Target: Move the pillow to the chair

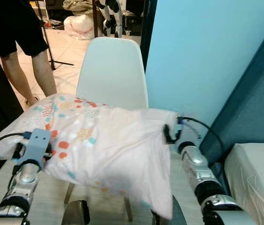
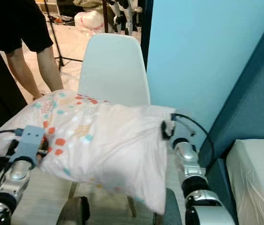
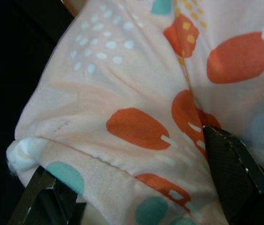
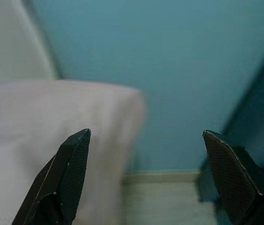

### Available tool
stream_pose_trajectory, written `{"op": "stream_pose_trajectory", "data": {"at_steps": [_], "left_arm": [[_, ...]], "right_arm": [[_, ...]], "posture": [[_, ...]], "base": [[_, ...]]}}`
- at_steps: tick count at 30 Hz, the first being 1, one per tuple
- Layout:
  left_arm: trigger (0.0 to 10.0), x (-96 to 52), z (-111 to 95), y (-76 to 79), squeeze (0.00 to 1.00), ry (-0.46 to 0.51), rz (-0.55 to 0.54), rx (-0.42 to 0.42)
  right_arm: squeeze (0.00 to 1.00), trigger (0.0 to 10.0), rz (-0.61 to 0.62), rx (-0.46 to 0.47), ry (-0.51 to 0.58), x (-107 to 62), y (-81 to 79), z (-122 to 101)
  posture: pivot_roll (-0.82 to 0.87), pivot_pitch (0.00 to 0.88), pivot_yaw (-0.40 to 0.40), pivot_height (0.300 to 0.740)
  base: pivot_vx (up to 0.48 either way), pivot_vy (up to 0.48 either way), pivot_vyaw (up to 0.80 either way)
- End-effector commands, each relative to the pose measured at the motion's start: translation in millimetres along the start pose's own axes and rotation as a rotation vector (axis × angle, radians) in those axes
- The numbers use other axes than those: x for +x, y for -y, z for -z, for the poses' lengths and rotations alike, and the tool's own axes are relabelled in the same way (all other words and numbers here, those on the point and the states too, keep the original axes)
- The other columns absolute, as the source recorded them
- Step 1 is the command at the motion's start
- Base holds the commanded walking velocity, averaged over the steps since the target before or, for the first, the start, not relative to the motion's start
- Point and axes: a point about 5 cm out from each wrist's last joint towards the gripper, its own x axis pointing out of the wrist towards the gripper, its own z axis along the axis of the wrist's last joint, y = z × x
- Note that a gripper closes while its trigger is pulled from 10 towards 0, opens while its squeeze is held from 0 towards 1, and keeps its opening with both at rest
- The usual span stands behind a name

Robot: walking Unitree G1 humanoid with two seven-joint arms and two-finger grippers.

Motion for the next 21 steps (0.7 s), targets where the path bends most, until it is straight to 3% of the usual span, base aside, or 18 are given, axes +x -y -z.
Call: {"op": "stream_pose_trajectory", "data": {"at_steps": [1,3,4,7,8,10,12,17,19,21], "left_arm": [[10.0,-3.0,6.9,1.2,1.00,-0.032,0.010,-0.006],[10.0,-8.9,16.2,4.7,1.00,-0.065,0.004,-0.033],[10.0,-27.7,41.8,11.7,0.75,-0.166,-0.066,-0.194],[10.0,-34.3,49.6,13.1,0.75,-0.196,-0.094,-0.246],[10.0,-58.1,62.9,25.5,0.00,-0.208,-0.136,-0.342],[10.0,-71.5,63.8,35.1,0.00,-0.181,-0.125,-0.374],[10.0,-71.5,63.8,35.1,0.00,-0.181,-0.125,-0.374],[10.0,-87.3,52.5,53.1,0.00,-0.082,-0.035,-0.340],[10.0,-89.3,50.8,52.8,0.00,-0.068,-0.028,-0.339],[10.0,-90.5,38.8,43.8,0.00,0.038,-0.019,-0.279]], "right_arm": [[1.00,10.0,0.014,-0.002,-0.021,-0.3,0.8,3.4],[1.00,10.0,0.009,-0.001,-0.016,1.0,-0.7,0.7],[0.45,10.0,-0.010,0.033,0.039,1.8,-4.7,-7.7],[0.45,10.0,-0.010,0.049,0.057,1.6,-5.4,-9.9],[0.00,10.0,-0.036,0.087,0.074,-0.3,-10.3,-9.9],[0.00,10.0,-0.058,0.093,0.077,-1.7,-15.3,-8.4],[0.00,10.0,-0.058,0.093,0.077,-1.7,-15.3,-8.4],[0.00,10.0,-0.080,0.102,0.060,-4.3,-25.6,-3.4],[0.00,10.0,-0.081,0.105,0.059,-4.8,-27.5,-2.8],[0.00,10.0,-0.097,0.120,0.075,-5.9,-30.6,-4.8]], "posture": [[0.03,0.000,-0.093,0.552],[0.03,0.000,-0.087,0.552],[0.03,0.004,-0.085,0.552],[0.03,0.004,-0.085,0.552],[0.04,0.003,-0.086,0.552],[0.05,0.003,-0.087,0.552],[0.05,0.003,-0.087,0.552],[0.06,0.000,-0.082,0.552],[0.06,0.000,-0.079,0.552],[0.06,0.000,-0.078,0.552]], "base": [[0.000,0.000,0.00],[0.000,0.000,0.00],[0.000,0.000,0.00],[0.000,0.000,0.00],[0.000,0.000,0.00],[0.000,0.000,0.00],[0.000,0.000,0.00],[0.000,0.000,0.00],[0.000,0.000,0.00],[0.000,0.000,0.00]]}}
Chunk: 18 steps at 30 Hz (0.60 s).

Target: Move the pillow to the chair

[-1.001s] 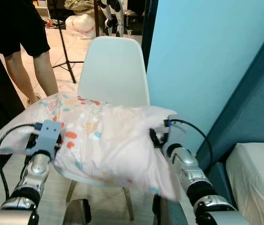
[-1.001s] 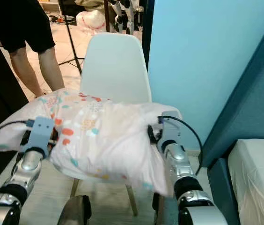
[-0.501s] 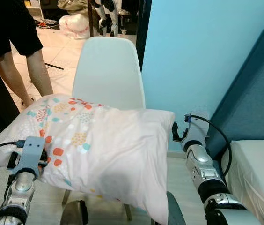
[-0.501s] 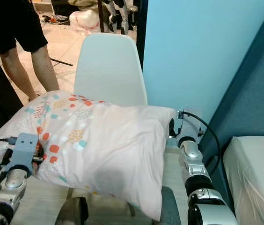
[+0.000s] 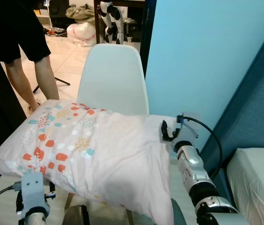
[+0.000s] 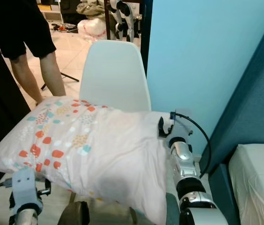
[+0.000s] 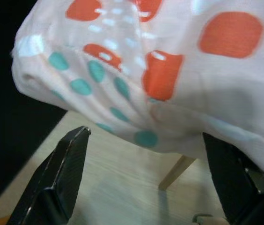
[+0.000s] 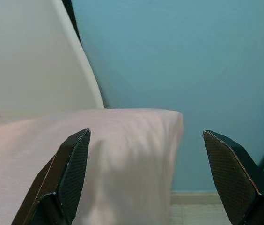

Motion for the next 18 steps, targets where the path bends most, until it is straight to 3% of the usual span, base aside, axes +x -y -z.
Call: {"op": "stream_pose_trajectory", "data": {"at_steps": [1,3,5,6,7,9,11,12,13,16,17,18], "left_arm": [[10.0,-0.2,-10.2,0.3,0.00,0.073,0.029,0.038],[10.0,-1.9,-32.0,-2.3,0.00,0.202,0.054,0.060],[10.0,-1.9,-52.6,-0.1,0.00,0.283,0.102,0.005],[10.0,-1.9,-52.6,-0.1,0.00,0.283,0.102,0.005],[10.0,-3.1,-62.4,5.2,0.00,0.299,0.174,-0.035],[10.0,-3.1,-62.4,5.2,0.00,0.299,0.174,-0.035],[10.0,-4.3,-85.4,19.0,0.00,0.334,0.448,-0.049],[10.0,-4.3,-85.4,19.0,0.00,0.334,0.448,-0.049],[10.0,-1.6,-102.4,18.5,0.00,0.362,0.548,-0.048],[10.0,0.2,-118.6,16.0,0.00,0.395,0.615,-0.043],[10.0,5.3,-143.7,7.8,0.00,0.431,0.693,-0.050],[10.0,5.3,-143.7,7.8,0.00,0.431,0.693,-0.050]], "right_arm": [[0.00,10.0,-0.006,0.015,0.021,-1.0,-1.4,-1.9],[0.00,10.0,-0.055,0.041,0.056,-0.9,-6.9,-8.0],[0.00,10.0,-0.120,0.063,0.090,-0.5,-14.9,-15.3],[0.00,10.0,-0.120,0.063,0.090,-0.5,-14.9,-15.3],[0.00,10.0,-0.160,0.080,0.104,-0.6,-19.8,-18.8],[0.00,10.0,-0.160,0.080,0.104,-0.6,-19.8,-18.8],[0.00,10.0,-0.292,0.117,0.143,-2.7,-36.2,-27.8],[0.00,10.0,-0.292,0.117,0.143,-2.7,-36.2,-27.8],[0.00,10.0,-0.365,0.152,0.153,-4.3,-44.0,-31.7],[0.00,10.0,-0.422,0.182,0.162,-5.8,-49.4,-35.3],[0.00,10.0,-0.477,0.209,0.176,-6.2,-52.1,-41.9],[0.00,10.0,-0.477,0.209,0.176,-6.2,-52.1,-41.9]], "posture": [[0.06,0.000,-0.078,0.552],[0.06,0.000,-0.074,0.552],[0.06,0.000,-0.071,0.552],[0.06,0.000,-0.071,0.552],[0.06,0.000,-0.071,0.552],[0.06,0.000,-0.071,0.552],[0.07,0.000,-0.071,0.552],[0.07,0.000,-0.071,0.552],[0.07,0.000,-0.072,0.552],[0.07,0.000,-0.072,0.552],[0.07,0.000,-0.074,0.552],[0.07,0.000,-0.074,0.552]], "base": [[0.000,0.000,0.00],[0.000,0.000,0.00],[0.000,0.000,0.00],[0.000,0.000,0.00],[0.000,0.000,0.00],[0.000,0.000,0.00],[0.000,0.000,0.00],[0.000,0.000,0.00],[0.000,0.000,0.00],[0.000,0.000,0.00],[0.000,0.000,0.00],[0.000,0.000,0.00]]}}
